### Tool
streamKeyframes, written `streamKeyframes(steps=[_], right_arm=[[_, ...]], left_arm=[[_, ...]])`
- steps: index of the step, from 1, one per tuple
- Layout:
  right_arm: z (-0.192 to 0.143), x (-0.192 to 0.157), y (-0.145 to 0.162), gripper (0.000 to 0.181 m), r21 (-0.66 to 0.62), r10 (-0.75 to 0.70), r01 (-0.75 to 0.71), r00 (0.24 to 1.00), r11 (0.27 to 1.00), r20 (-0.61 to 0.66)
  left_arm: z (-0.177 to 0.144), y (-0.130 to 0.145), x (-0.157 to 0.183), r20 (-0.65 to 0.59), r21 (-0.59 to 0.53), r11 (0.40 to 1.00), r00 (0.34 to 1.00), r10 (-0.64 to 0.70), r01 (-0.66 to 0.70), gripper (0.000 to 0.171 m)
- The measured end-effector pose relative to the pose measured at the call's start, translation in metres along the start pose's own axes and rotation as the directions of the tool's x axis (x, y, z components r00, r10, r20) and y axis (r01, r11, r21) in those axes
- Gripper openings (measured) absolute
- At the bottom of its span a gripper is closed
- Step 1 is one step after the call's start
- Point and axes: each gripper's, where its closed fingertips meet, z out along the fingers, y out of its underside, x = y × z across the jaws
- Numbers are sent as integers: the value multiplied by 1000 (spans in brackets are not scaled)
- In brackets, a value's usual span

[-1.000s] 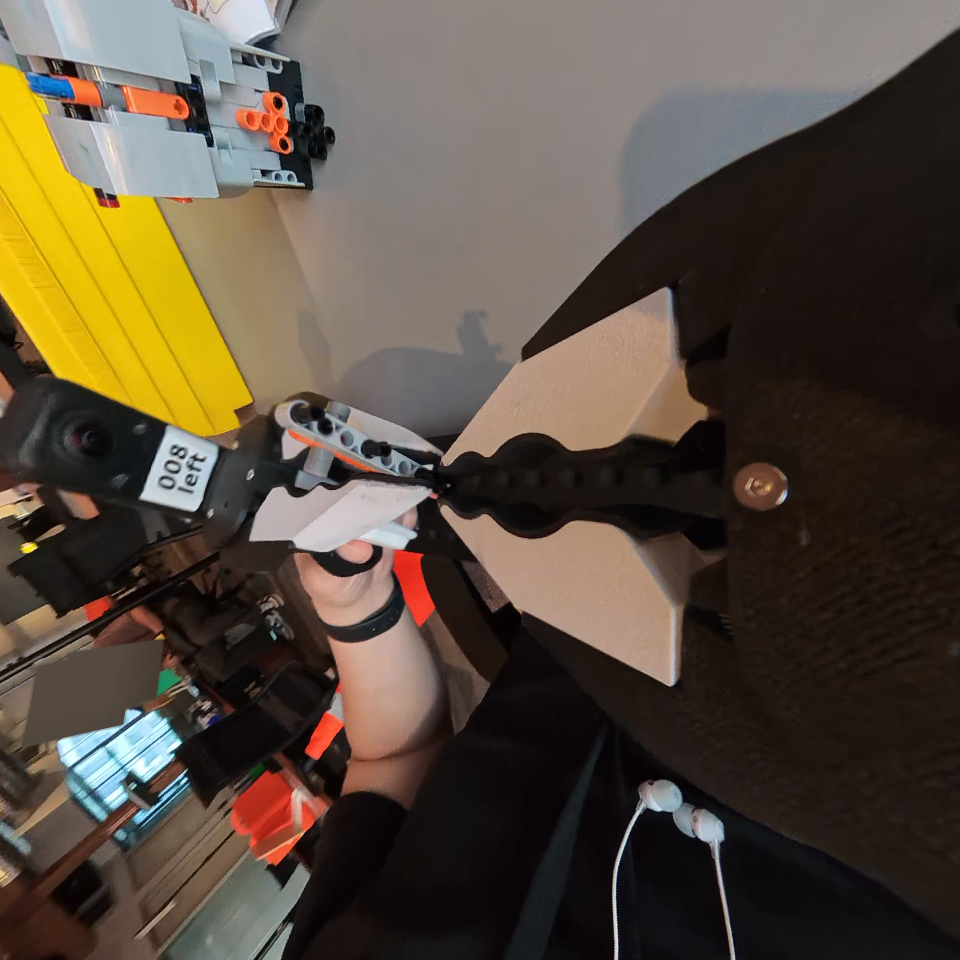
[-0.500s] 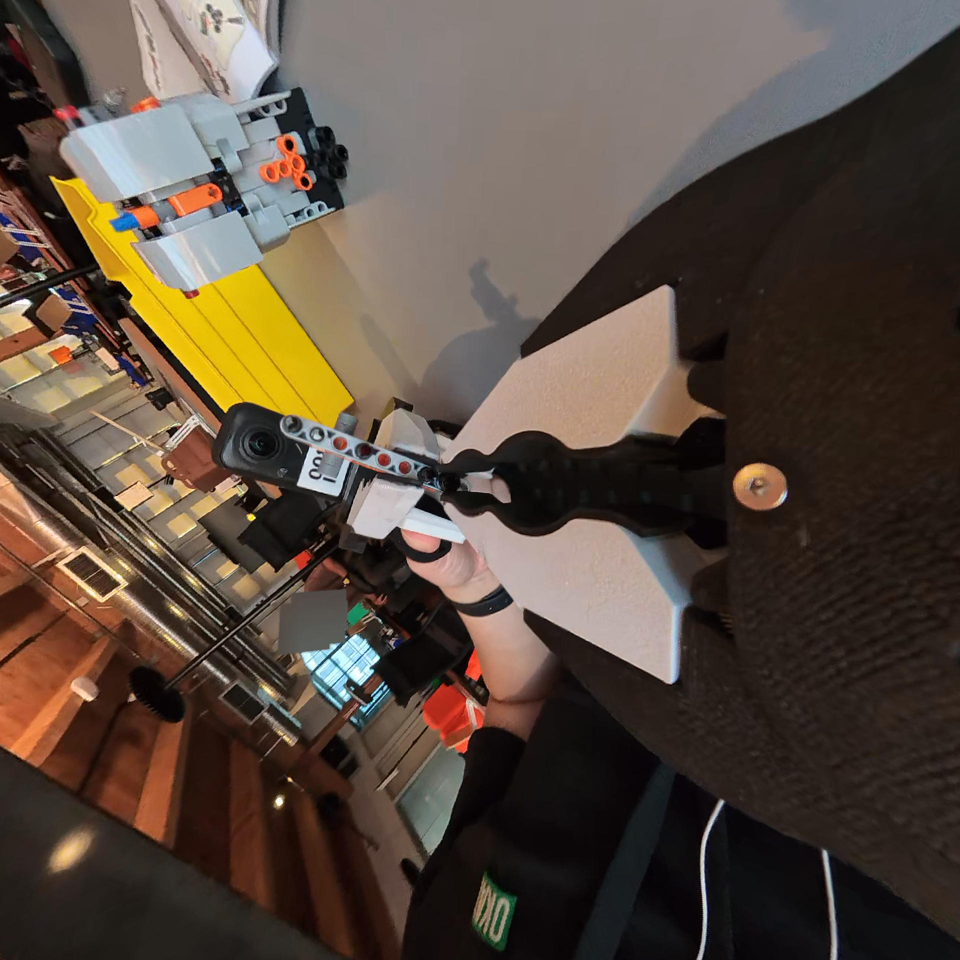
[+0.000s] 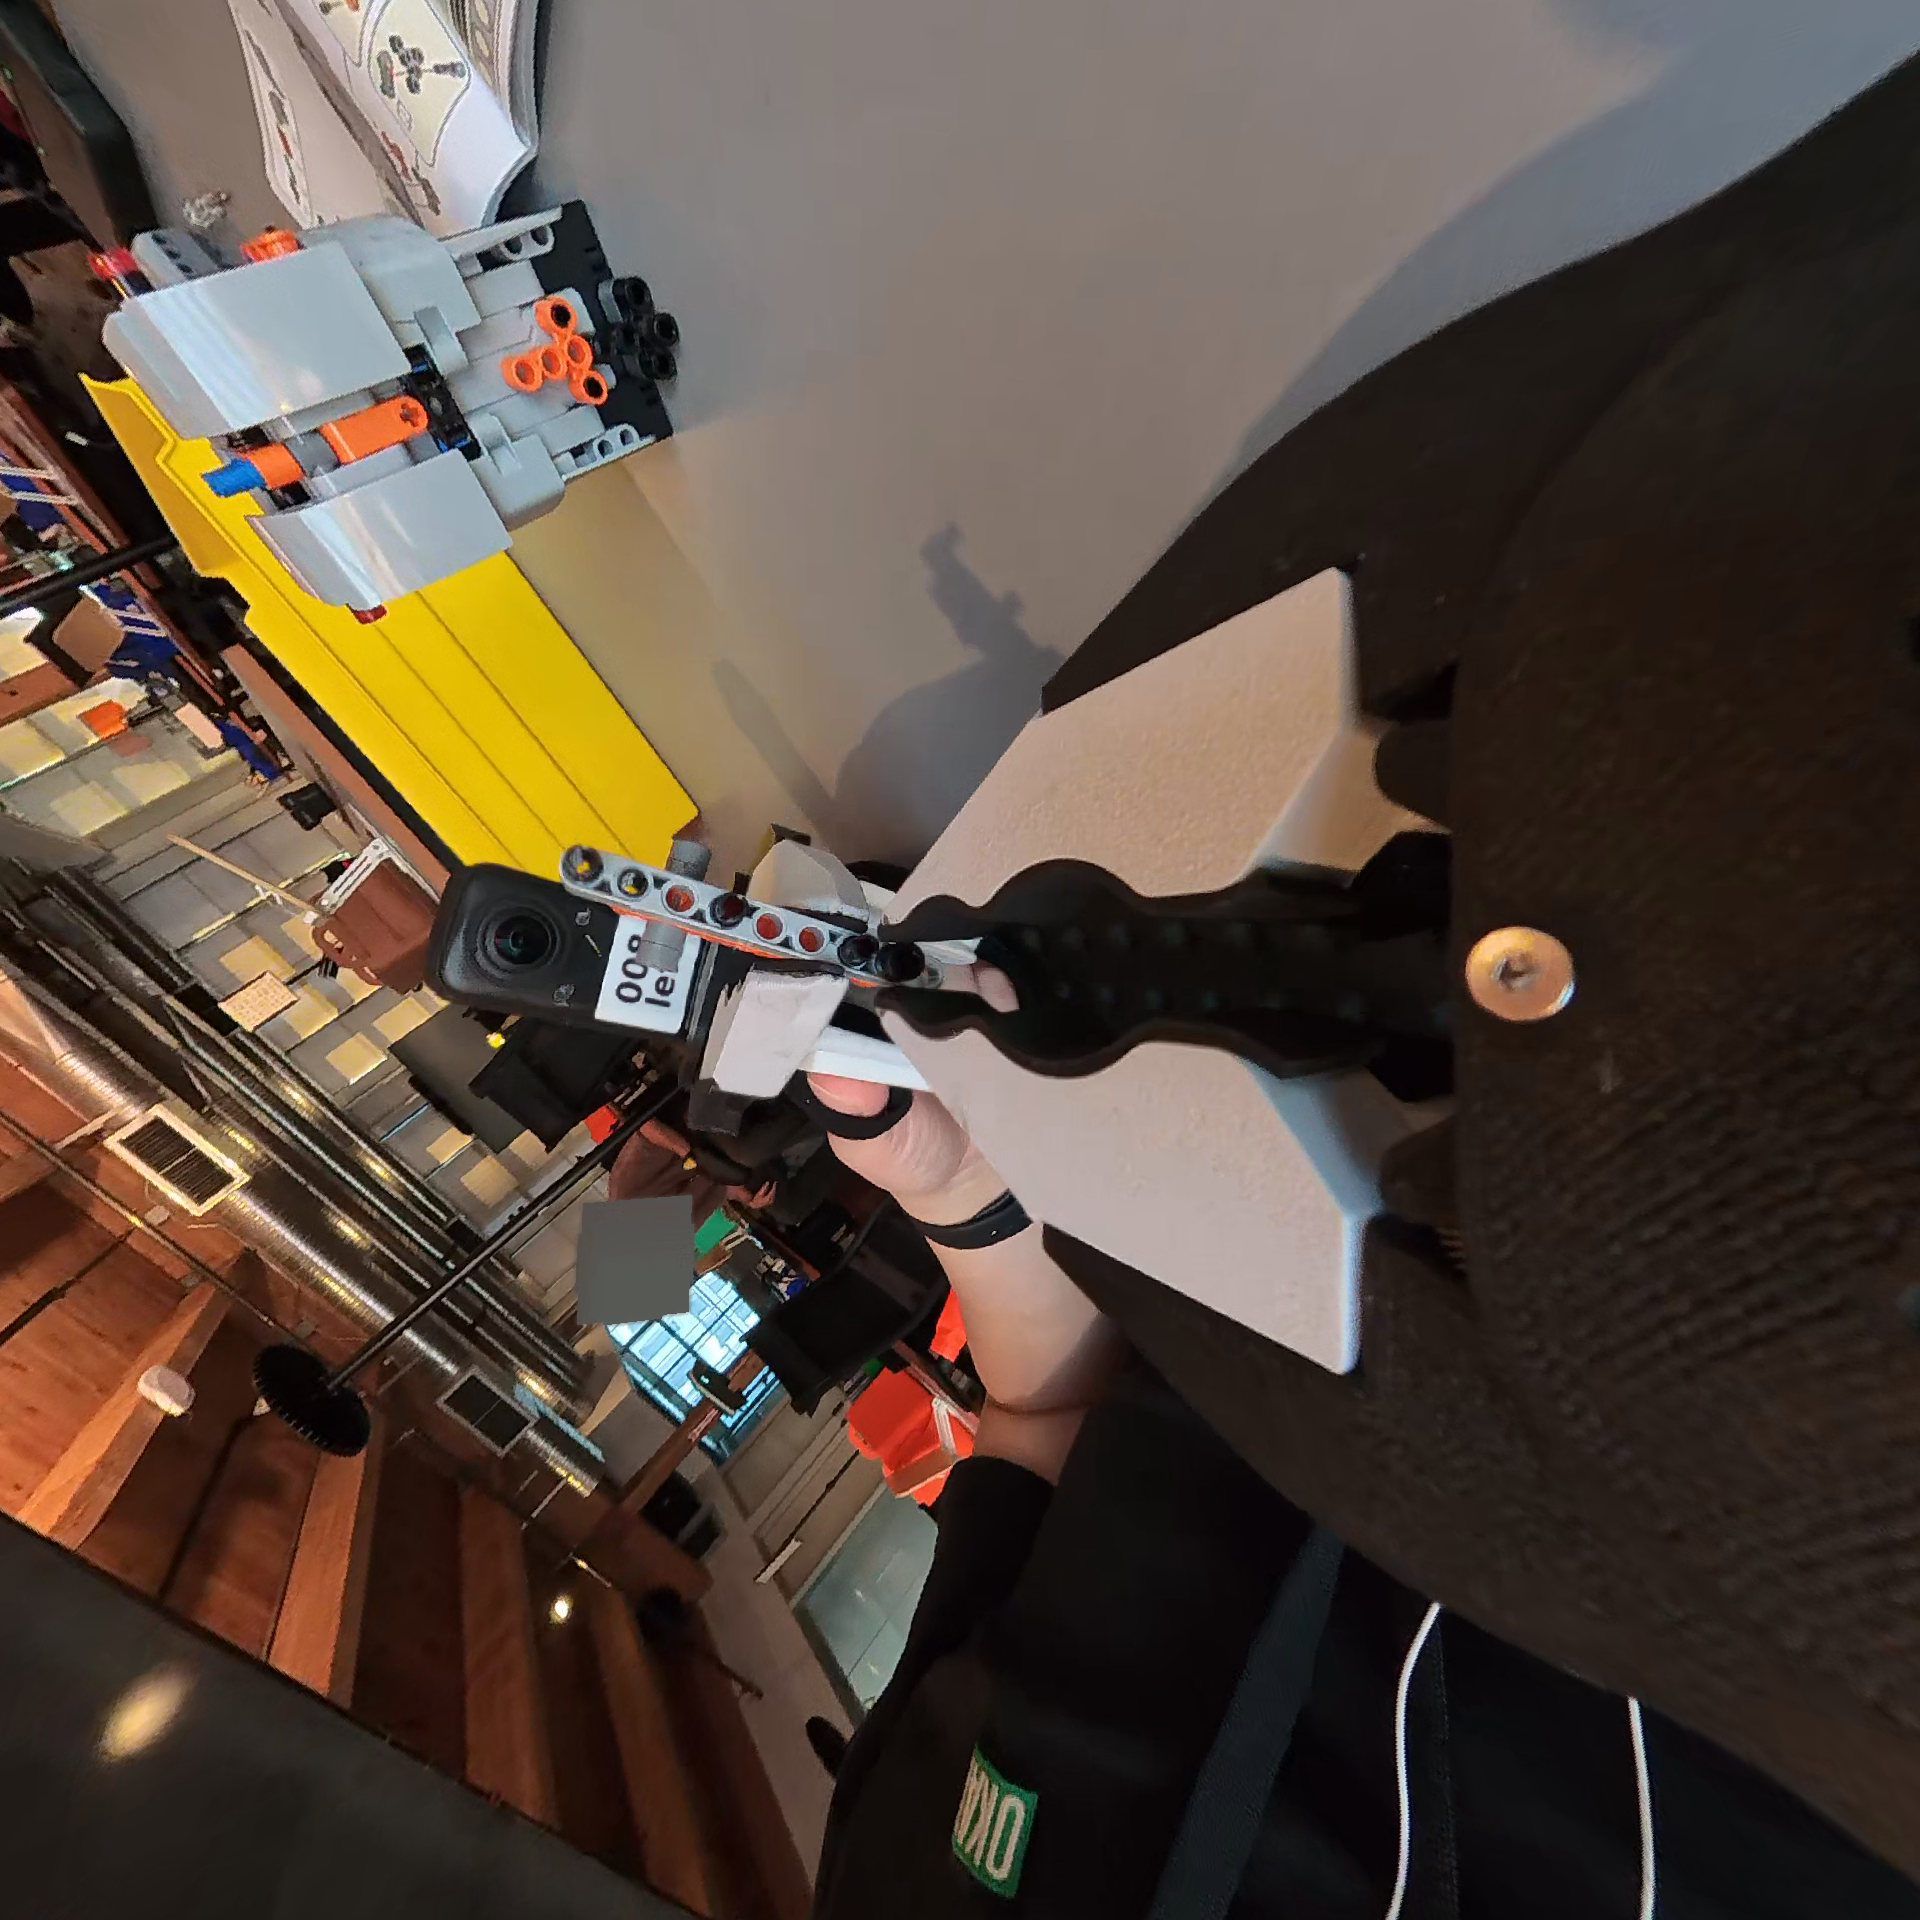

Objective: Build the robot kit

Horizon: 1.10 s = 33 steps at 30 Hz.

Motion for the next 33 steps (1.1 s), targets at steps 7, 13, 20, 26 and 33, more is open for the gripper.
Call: streamKeyframes(steps=[7, 13, 20, 26, 33], right_arm=[[0, 3, 1, 6, -6, 40, -40, 999, 999, -3], [-1, -1, -2, 6, 9, 80, -80, 995, 997, 54], [-4, 1, -6, 5, 46, 110, -113, 992, 993, 67], [-6, 7, -13, 5, 94, 178, -183, 982, 979, 61], [0, 20, -10, 6, 96, 216, -212, 976, 973, -30]], left_arm=[[0, 0, -2, 24, 8, 1000, 1000, 18, -18, 6], [2, -2, 3, 10, 17, 999, 999, 48, -48, 5], [1, 2, 3, 49, 5, 994, 993, 105, -106, 22], [-12, 2, -23, 453, -296, 760, 616, 645, -578, 50], [-3, 0, -26, 526, -405, 623, 387, 757, -669, 27]])
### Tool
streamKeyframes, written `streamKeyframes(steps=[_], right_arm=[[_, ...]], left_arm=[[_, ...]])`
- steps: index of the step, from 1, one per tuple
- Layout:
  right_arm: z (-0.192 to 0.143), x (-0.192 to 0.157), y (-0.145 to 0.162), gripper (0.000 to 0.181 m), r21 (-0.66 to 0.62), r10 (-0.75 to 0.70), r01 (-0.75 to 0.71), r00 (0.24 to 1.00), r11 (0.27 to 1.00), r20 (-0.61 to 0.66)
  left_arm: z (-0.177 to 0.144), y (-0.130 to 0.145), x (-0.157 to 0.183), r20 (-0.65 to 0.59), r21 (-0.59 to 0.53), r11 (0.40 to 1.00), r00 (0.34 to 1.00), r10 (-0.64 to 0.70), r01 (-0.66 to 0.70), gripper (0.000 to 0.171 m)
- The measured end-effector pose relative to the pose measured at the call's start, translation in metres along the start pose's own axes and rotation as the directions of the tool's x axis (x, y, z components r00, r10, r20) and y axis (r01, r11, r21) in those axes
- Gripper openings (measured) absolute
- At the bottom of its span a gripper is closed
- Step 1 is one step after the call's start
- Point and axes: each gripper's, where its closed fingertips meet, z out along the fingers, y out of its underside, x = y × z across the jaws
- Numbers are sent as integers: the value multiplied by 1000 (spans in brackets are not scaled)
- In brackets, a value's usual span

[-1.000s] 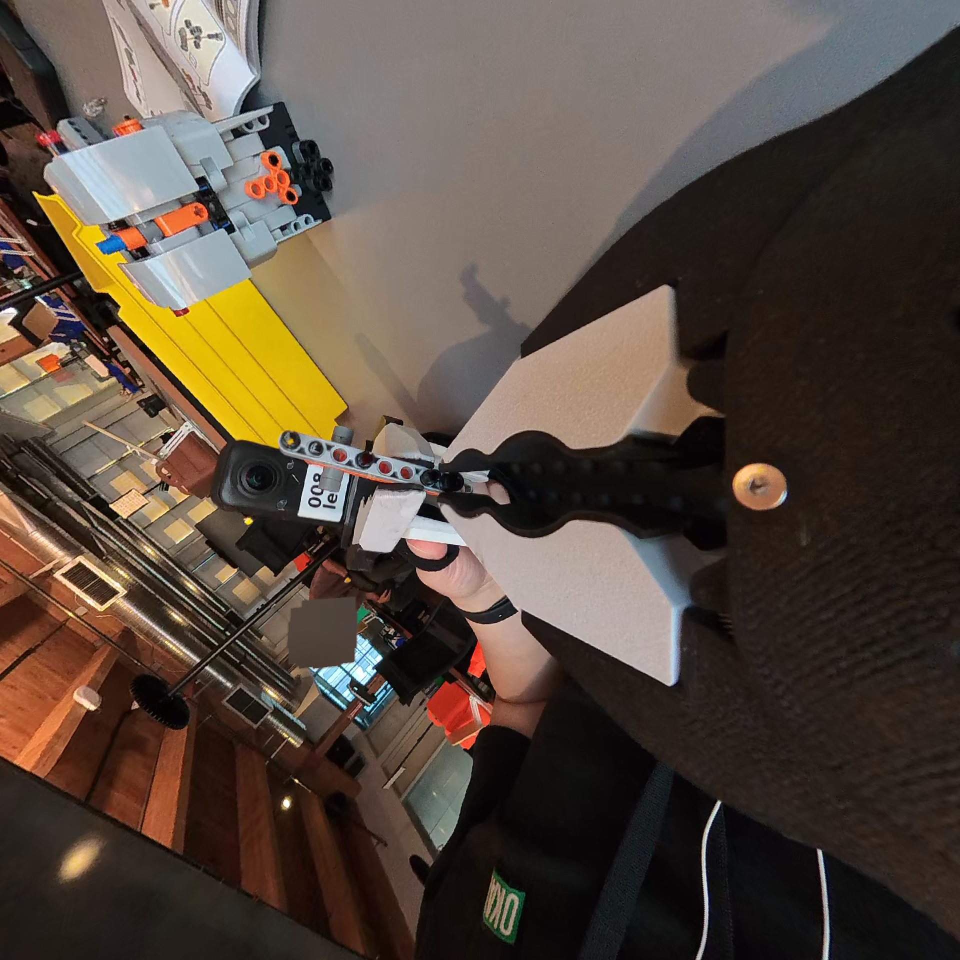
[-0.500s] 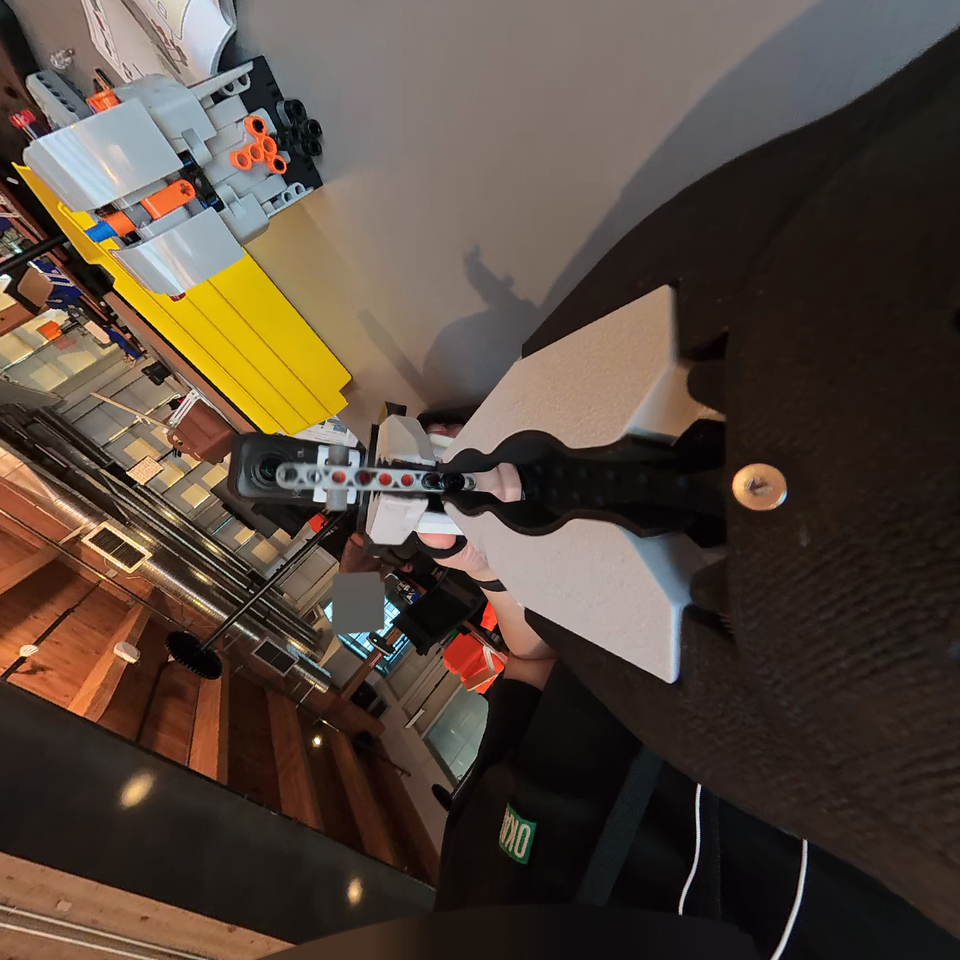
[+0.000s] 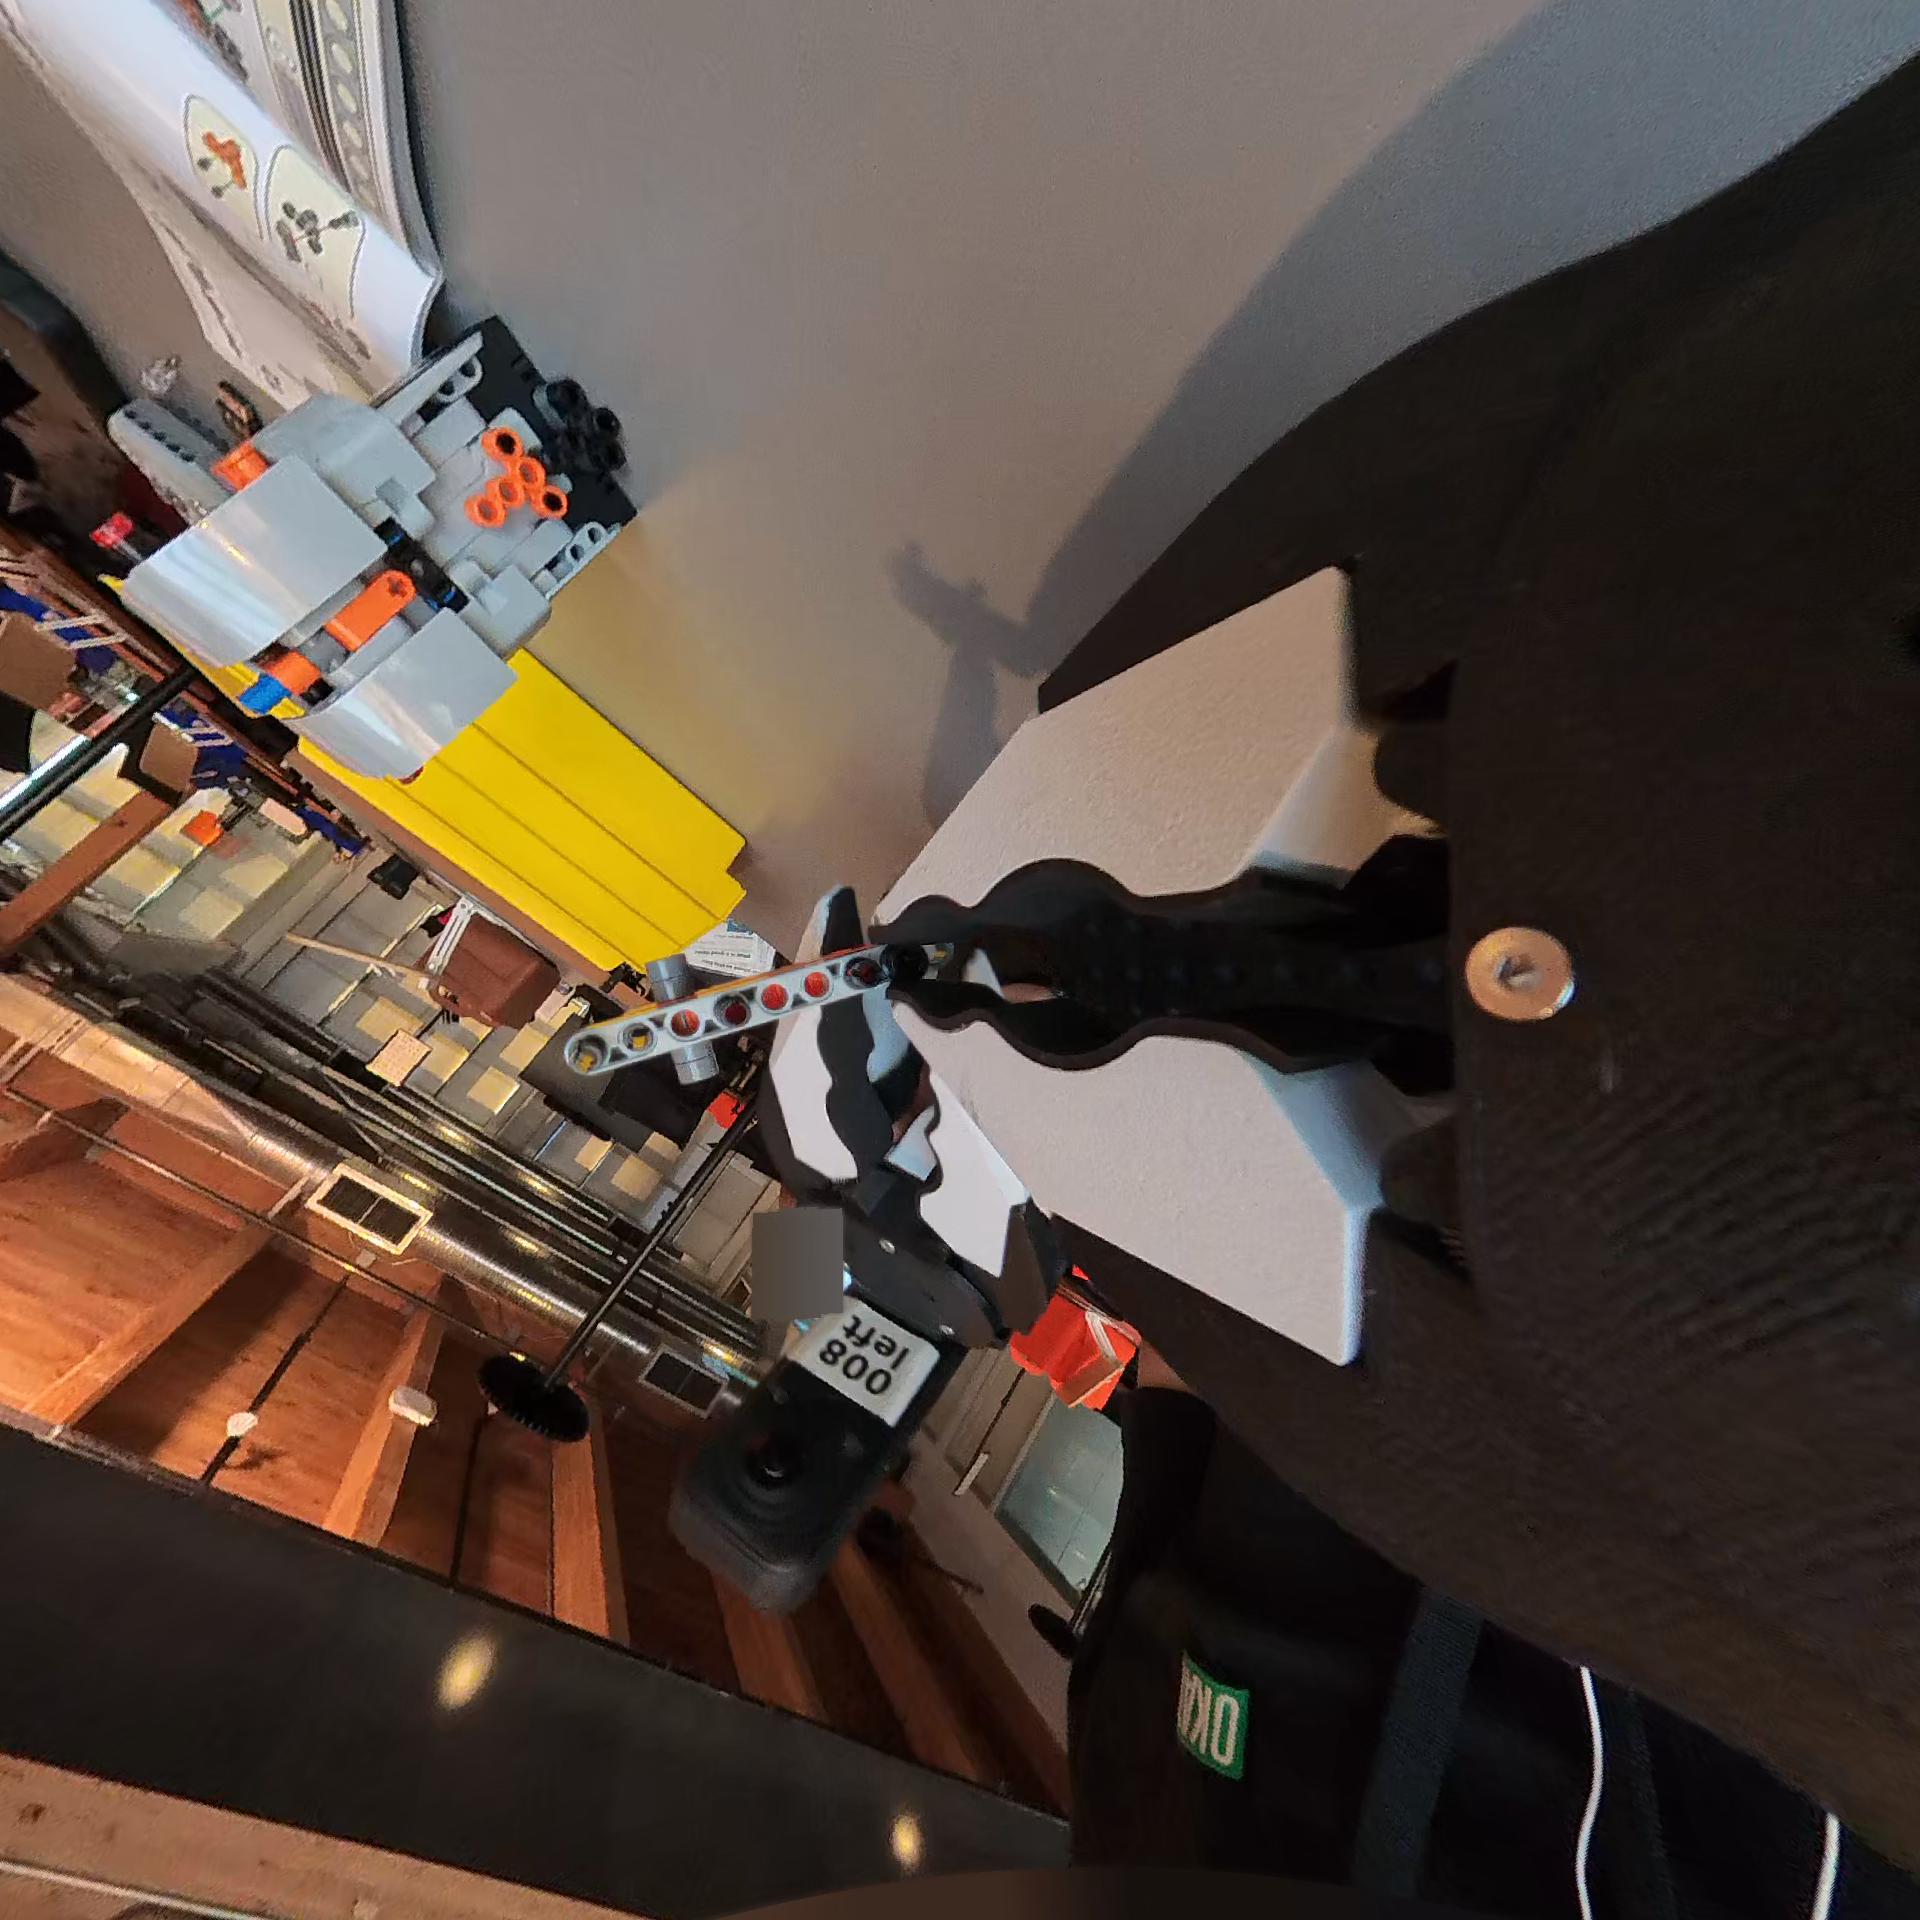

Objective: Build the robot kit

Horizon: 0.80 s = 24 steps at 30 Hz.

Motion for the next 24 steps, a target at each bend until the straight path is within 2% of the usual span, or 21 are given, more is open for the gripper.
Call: streamKeyframes(steps=[3, 6, 11, 15, 20, 24], right_arm=[[1, -1, 3, 6, -20, 5, -5, 1000, 1000, 7], [1, -2, 3, 6, -20, -18, 18, 1000, 1000, 0], [0, -5, 7, 6, -56, -201, 198, 979, 979, -41], [-5, -10, 14, 6, -125, -288, 285, 957, 950, -12], [-9, -21, 22, 6, -163, -281, 293, 955, 942, 94], [-10, -29, 25, 5, -173, -254, 283, 952, 943, 170]], left_arm=[[7, 9, 1, 21, -66, 996, 998, 56, -54, 28], [7, 9, 1, 8, -74, 996, 999, 40, -39, 22], [4, 11, 7, -32, -117, 993, 999, -7, 3, 21], [-4, 8, 18, -160, -129, 988, 982, -102, 81, 19], [-16, 4, 32, -364, -115, 980, 911, -191, 160, 12], [-24, 0, 38, -466, -105, 976, 858, -217, 190, 8]])
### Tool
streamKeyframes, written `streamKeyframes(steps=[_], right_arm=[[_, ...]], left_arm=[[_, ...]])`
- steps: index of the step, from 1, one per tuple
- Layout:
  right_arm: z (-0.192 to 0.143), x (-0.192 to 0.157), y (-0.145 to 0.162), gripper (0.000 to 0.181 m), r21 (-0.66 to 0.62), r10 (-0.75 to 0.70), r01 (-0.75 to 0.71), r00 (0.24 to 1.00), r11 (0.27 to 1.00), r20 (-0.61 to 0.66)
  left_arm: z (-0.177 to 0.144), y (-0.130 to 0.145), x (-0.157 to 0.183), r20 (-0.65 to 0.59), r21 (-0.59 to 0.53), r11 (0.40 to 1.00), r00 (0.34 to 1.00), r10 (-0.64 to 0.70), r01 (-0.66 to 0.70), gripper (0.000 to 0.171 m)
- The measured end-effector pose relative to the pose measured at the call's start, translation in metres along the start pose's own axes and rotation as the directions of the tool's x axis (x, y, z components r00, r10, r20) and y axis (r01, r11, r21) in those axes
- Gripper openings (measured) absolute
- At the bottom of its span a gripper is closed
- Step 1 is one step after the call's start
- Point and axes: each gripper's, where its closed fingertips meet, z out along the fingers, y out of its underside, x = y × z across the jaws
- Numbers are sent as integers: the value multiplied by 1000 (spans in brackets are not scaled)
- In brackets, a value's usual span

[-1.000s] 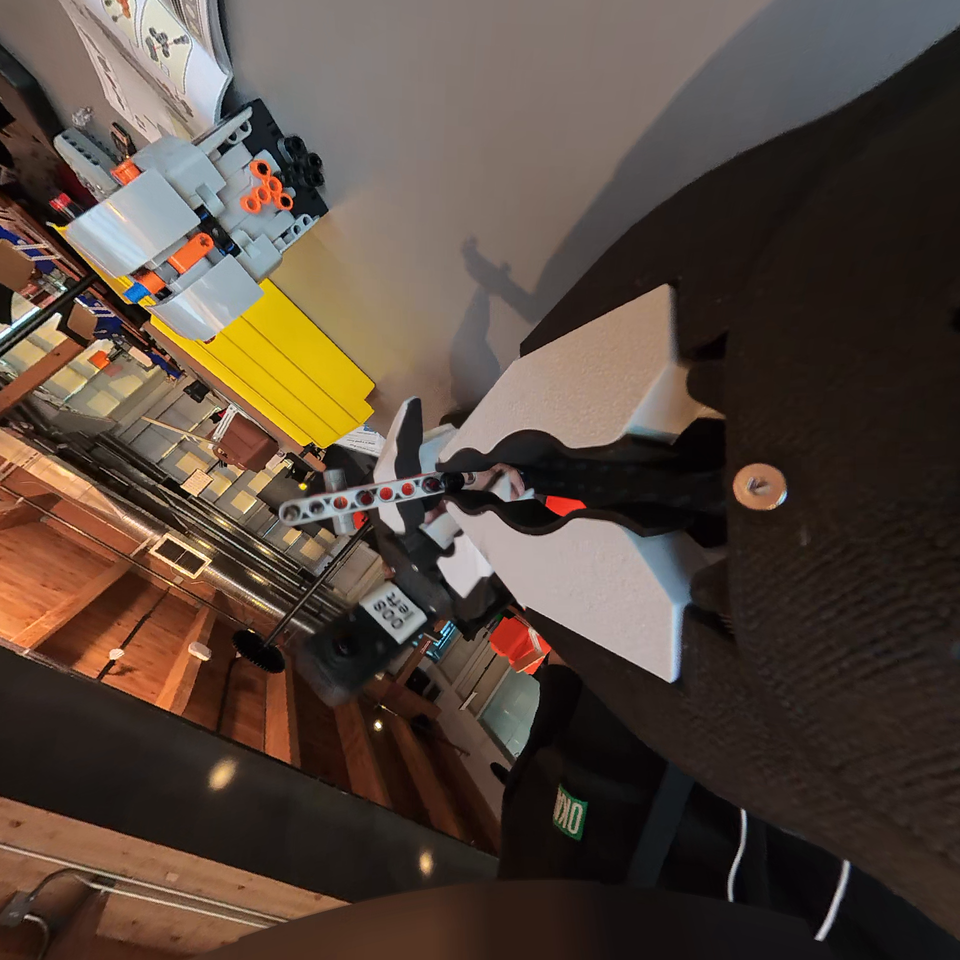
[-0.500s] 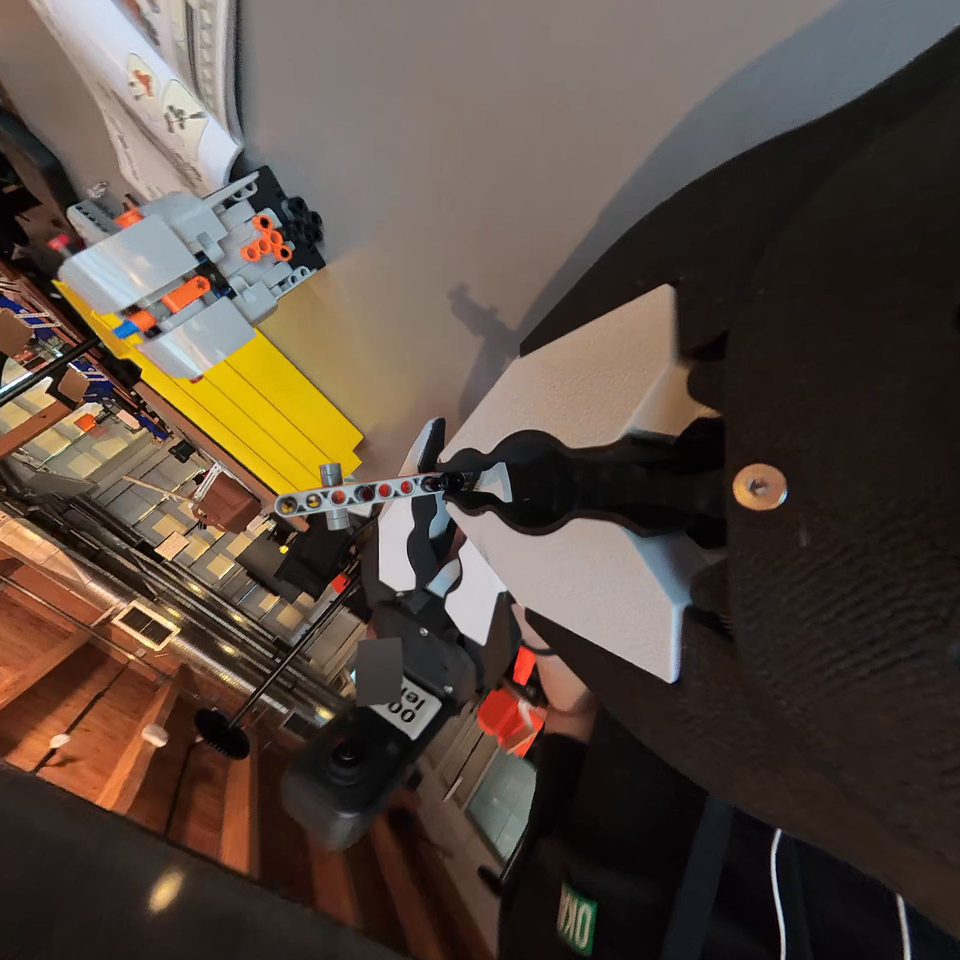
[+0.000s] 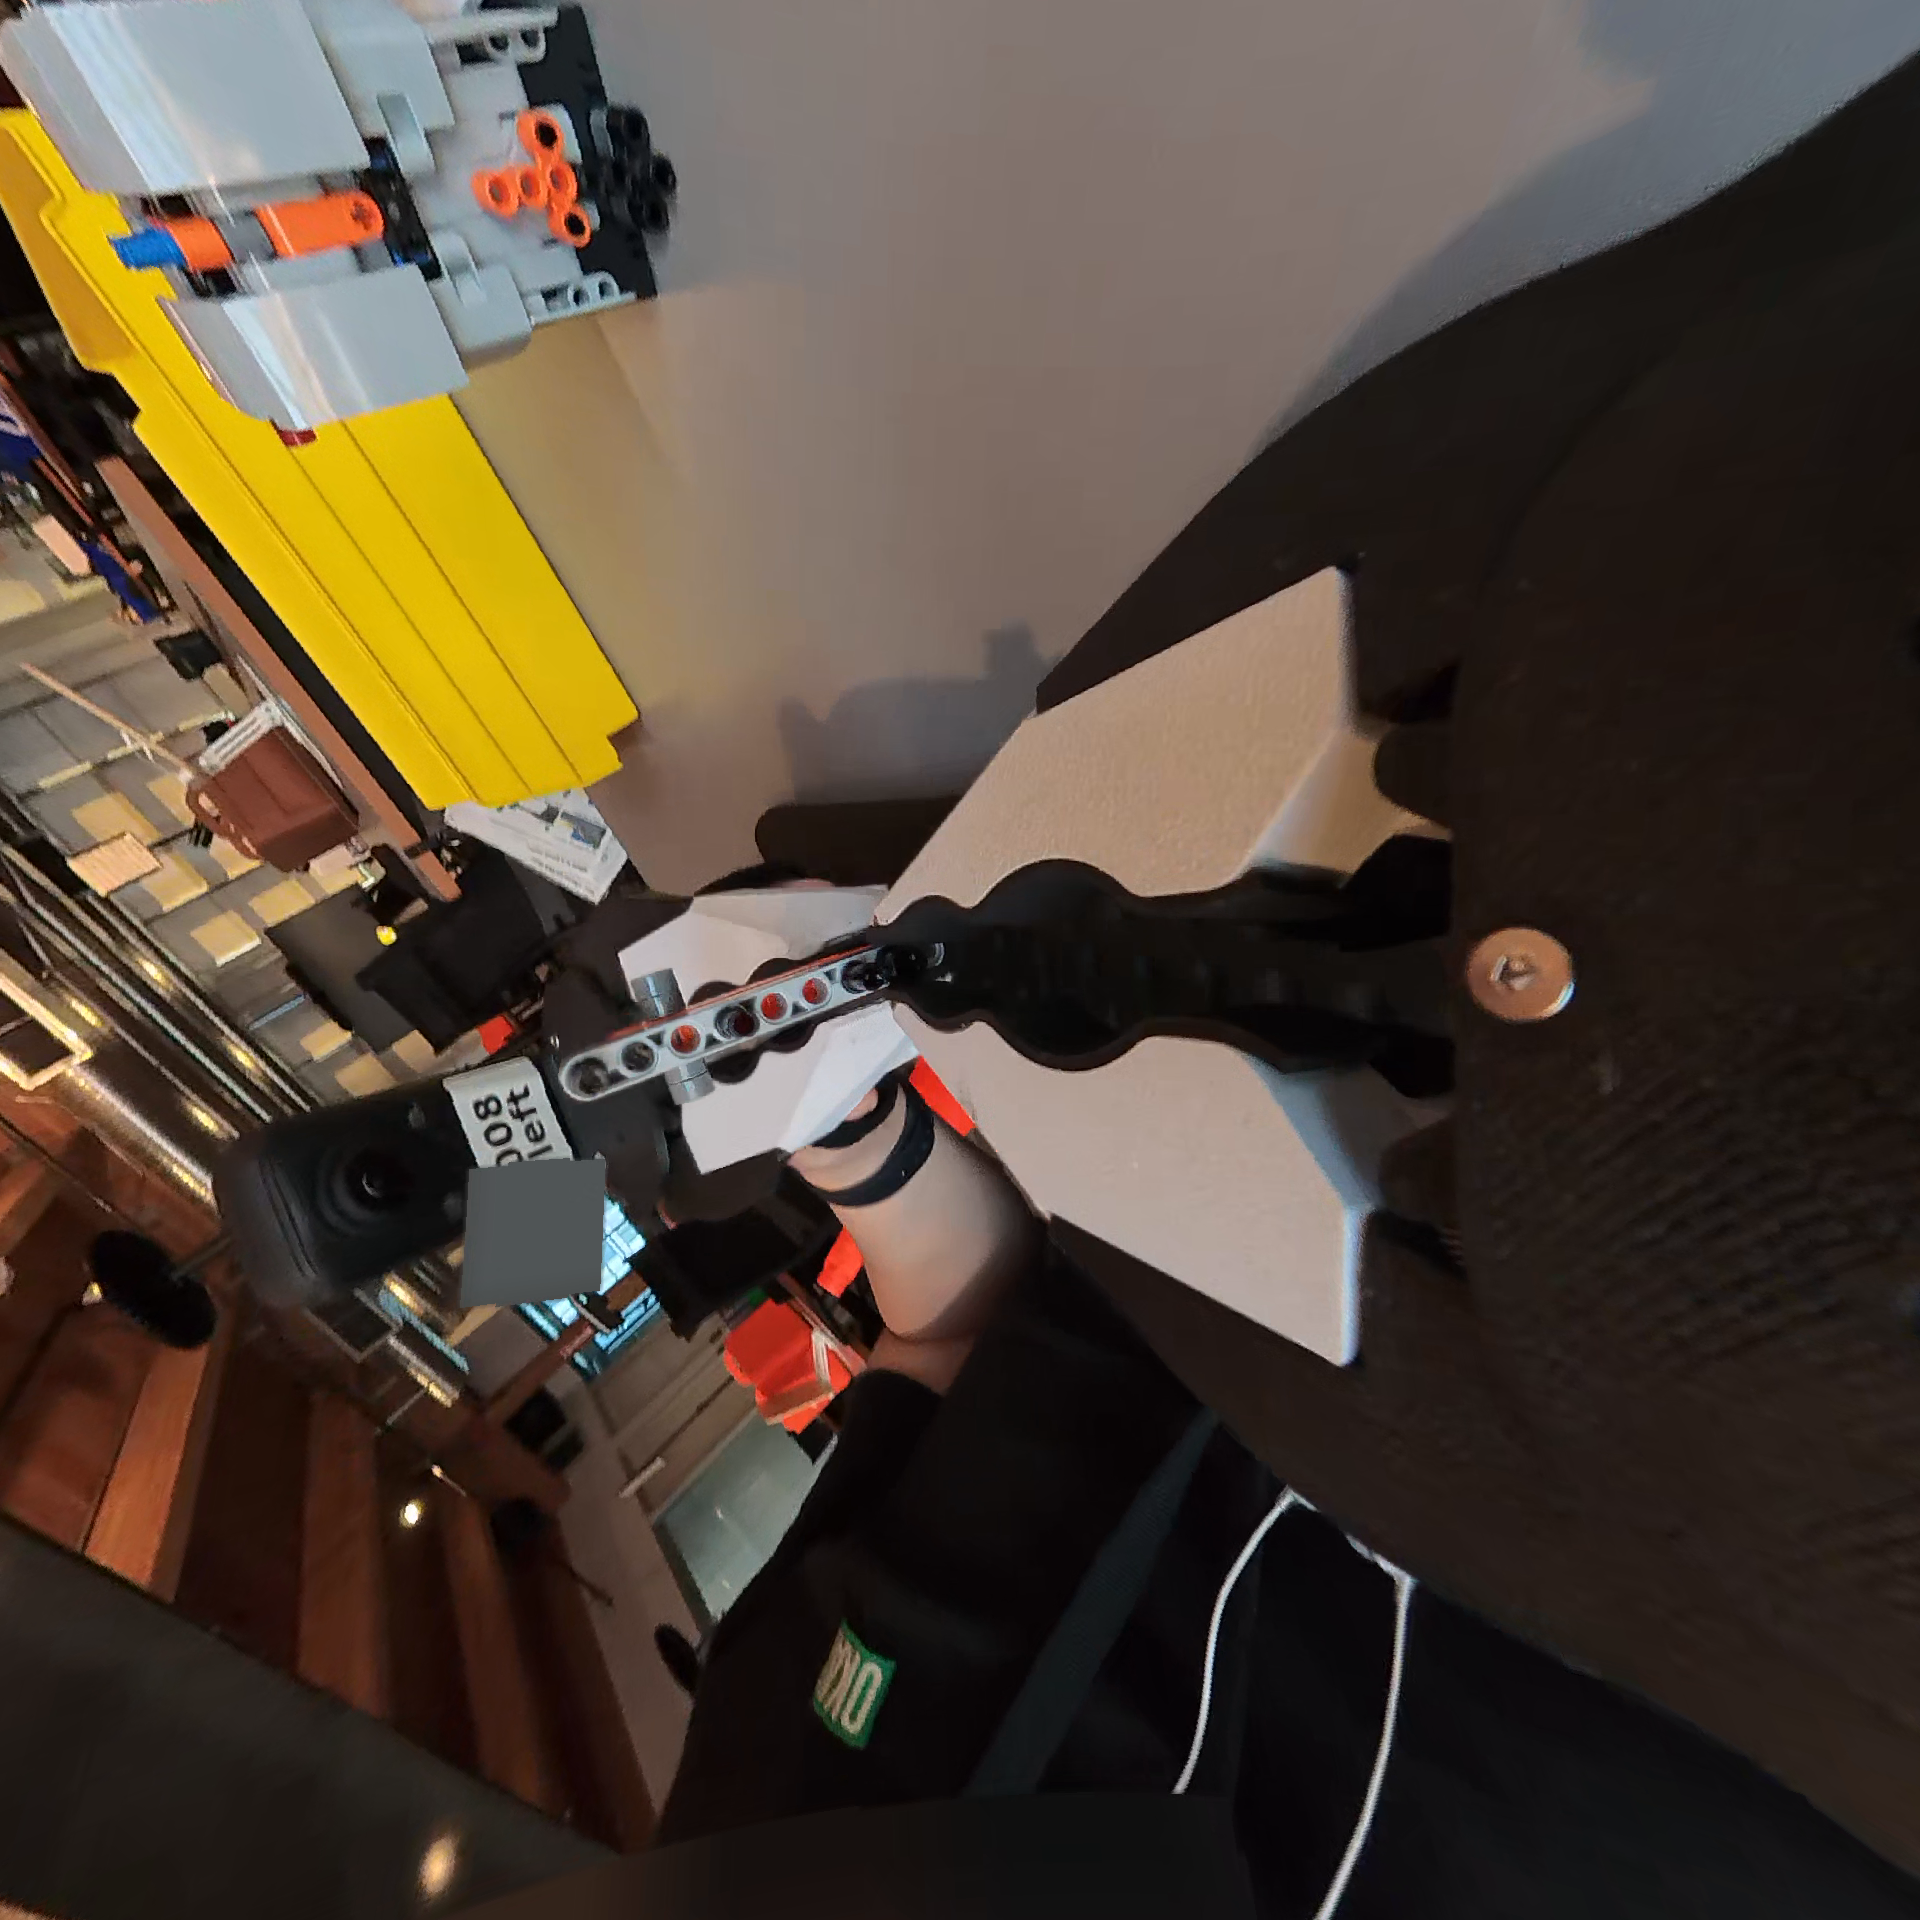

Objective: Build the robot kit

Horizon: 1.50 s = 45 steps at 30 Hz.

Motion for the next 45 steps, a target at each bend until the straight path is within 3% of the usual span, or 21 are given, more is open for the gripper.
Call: streamKeyframes(steps=[20, 28, 31, 42, 45], right_arm=[[-5, 6, 16, 6, -177, -32, 39, 999, 983, 42], [-10, 16, 13, 5, -162, -10, 15, 999, 987, 33], [-10, 16, 14, 5, -163, -5, 11, 999, 987, 37], [-6, 20, 11, 13, -147, -21, 24, 1000, 989, 21], [-4, 21, 14, 7, -169, -28, 31, 999, 985, 16]], left_arm=[[4, 12, 1, -111, -10, 999, 993, -45, 44, 6], [2, 8, -4, -146, 6, 996, 985, -87, 89, 15], [4, 8, -9, -129, 9, 995, 987, -96, 98, 6], [10, 15, -10, -138, -52, 993, 984, -111, 105, 6], [13, 17, -10, -130, -68, 992, 985, -110, 102, 6]])
